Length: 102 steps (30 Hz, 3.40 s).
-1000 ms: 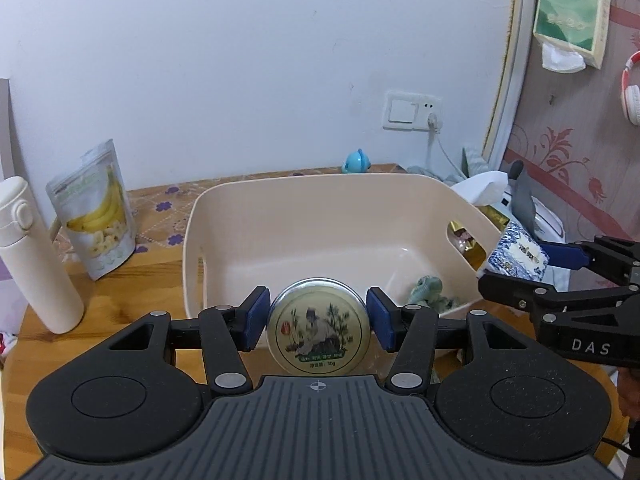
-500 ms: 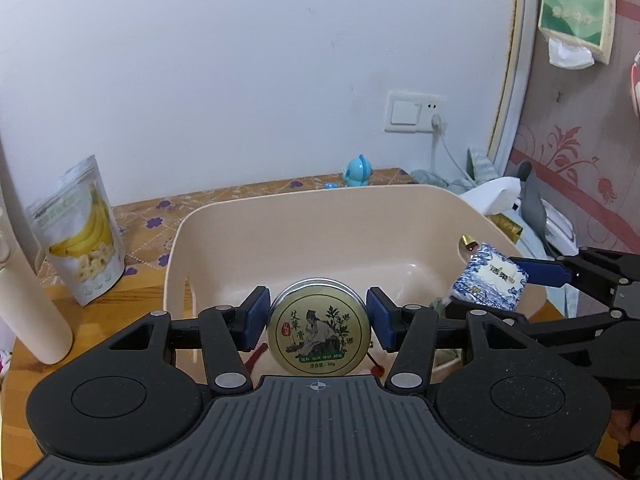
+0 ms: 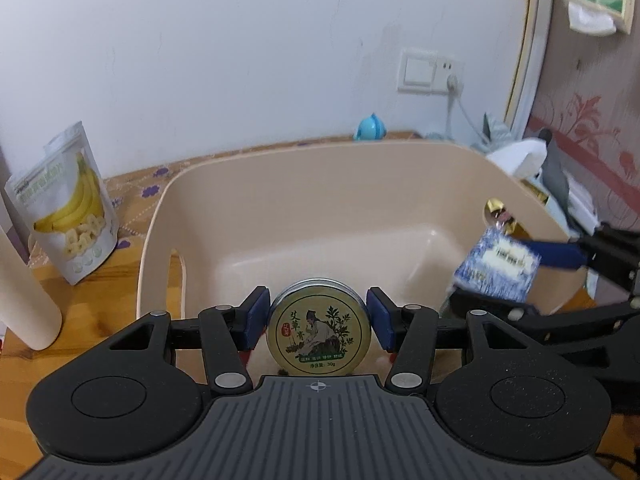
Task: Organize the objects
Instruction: 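Open both grippers to drop the tin and patterned box into the bin, then move both grippers back toward the black box and white medicine box, then grasp the black box with the left gripper while the right grasps the white medicine box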
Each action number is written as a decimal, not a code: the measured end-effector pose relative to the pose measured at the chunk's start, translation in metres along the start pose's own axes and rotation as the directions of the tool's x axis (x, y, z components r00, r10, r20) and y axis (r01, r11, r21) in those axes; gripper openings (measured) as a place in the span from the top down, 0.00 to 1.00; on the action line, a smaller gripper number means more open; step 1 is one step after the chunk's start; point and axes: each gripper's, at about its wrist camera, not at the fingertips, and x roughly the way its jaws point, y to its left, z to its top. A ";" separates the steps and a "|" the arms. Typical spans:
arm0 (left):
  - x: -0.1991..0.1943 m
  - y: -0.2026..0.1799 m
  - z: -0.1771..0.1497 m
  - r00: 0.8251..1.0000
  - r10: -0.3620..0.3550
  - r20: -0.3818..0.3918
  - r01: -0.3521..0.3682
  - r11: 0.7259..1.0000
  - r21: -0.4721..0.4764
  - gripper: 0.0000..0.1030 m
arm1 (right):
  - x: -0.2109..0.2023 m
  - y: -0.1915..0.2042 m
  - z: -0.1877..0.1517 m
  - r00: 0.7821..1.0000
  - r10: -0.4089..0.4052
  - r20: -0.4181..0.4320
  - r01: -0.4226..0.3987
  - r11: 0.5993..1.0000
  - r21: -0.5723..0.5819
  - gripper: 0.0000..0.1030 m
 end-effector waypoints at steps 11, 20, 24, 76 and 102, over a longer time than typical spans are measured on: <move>-0.022 -0.003 0.002 0.998 0.030 0.050 -0.030 1.000 0.004 0.27 | -0.023 -0.009 0.000 0.998 0.011 0.055 -0.014 0.999 0.041 0.02; -0.055 -0.004 -0.003 0.995 0.046 0.087 -0.047 0.999 0.013 0.23 | -0.044 -0.019 -0.009 0.998 0.026 0.063 -0.032 0.995 0.089 0.00; -0.070 -0.006 -0.009 0.994 0.044 0.104 -0.047 0.999 0.027 0.22 | -0.054 -0.028 -0.016 0.997 0.019 0.069 -0.027 0.993 0.117 0.00; -0.042 -0.029 -0.103 0.995 -0.023 -0.098 0.025 1.000 0.017 0.22 | -0.054 -0.059 -0.117 0.980 -0.091 -0.176 0.104 0.992 0.069 0.00; -0.018 -0.041 -0.100 0.997 0.009 -0.081 -0.006 0.999 0.032 0.50 | -0.010 -0.053 -0.110 0.981 -0.069 -0.179 0.078 0.996 0.039 0.02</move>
